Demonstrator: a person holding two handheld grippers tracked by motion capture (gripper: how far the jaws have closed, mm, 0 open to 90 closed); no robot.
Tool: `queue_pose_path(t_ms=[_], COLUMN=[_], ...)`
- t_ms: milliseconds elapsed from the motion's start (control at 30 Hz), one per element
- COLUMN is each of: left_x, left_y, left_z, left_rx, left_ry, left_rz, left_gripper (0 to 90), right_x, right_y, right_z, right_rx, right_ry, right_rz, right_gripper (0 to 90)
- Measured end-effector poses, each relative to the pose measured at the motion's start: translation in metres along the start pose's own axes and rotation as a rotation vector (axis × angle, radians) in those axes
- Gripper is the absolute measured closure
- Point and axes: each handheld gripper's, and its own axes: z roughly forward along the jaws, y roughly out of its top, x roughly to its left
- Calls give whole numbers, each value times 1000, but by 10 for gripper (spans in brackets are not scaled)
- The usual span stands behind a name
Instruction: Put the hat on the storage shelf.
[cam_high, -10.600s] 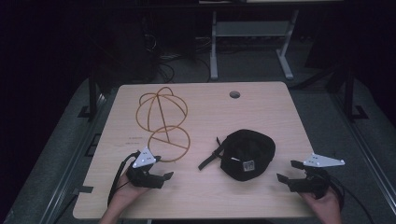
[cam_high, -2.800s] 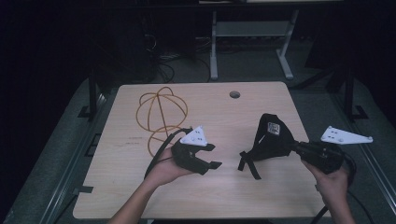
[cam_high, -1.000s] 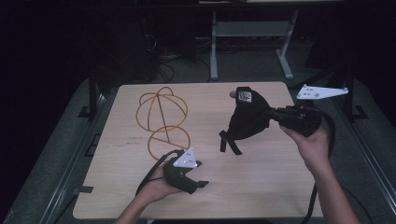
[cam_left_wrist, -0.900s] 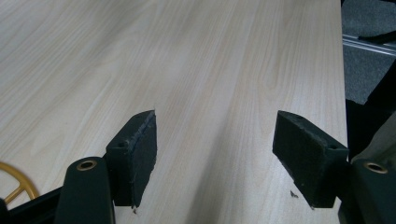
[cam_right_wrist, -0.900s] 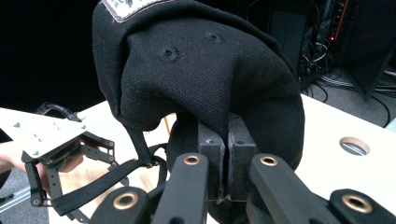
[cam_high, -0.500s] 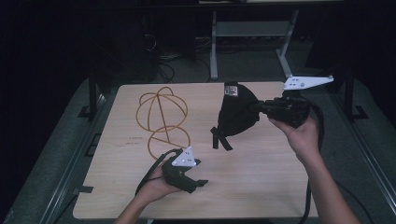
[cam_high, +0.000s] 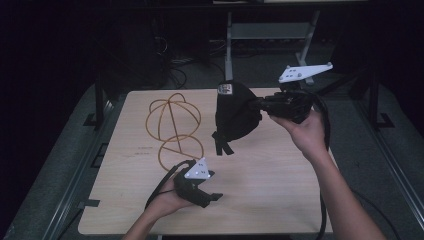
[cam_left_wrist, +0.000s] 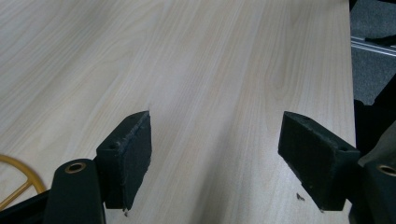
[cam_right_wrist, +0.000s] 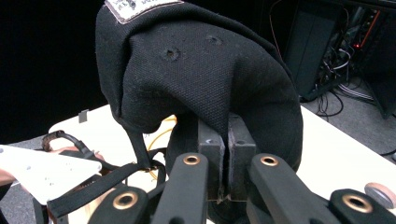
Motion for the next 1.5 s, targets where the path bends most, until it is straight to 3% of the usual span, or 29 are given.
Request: queue_pose_path(t_ms=[333, 867, 1333, 1500], left_x=[1, 4, 5, 3], left_y=[-2, -4, -5, -2], left_z=[-3, -5, -6, -5], left_rx=[4, -6, -19, -29], left_ry=[-1, 5, 2, -6], left_rz=[-8, -10, -21, -5], left_gripper=[252, 253, 253, 252], right_x=[7, 16, 32, 38], right_y=[22, 56, 85, 97], right_z=[20, 41, 75, 86], right_rx=[38, 49, 100, 110], right_ry=[14, 55, 82, 101], right_rz=[-36, -69, -127, -140], right_gripper=[873, 873, 873, 872])
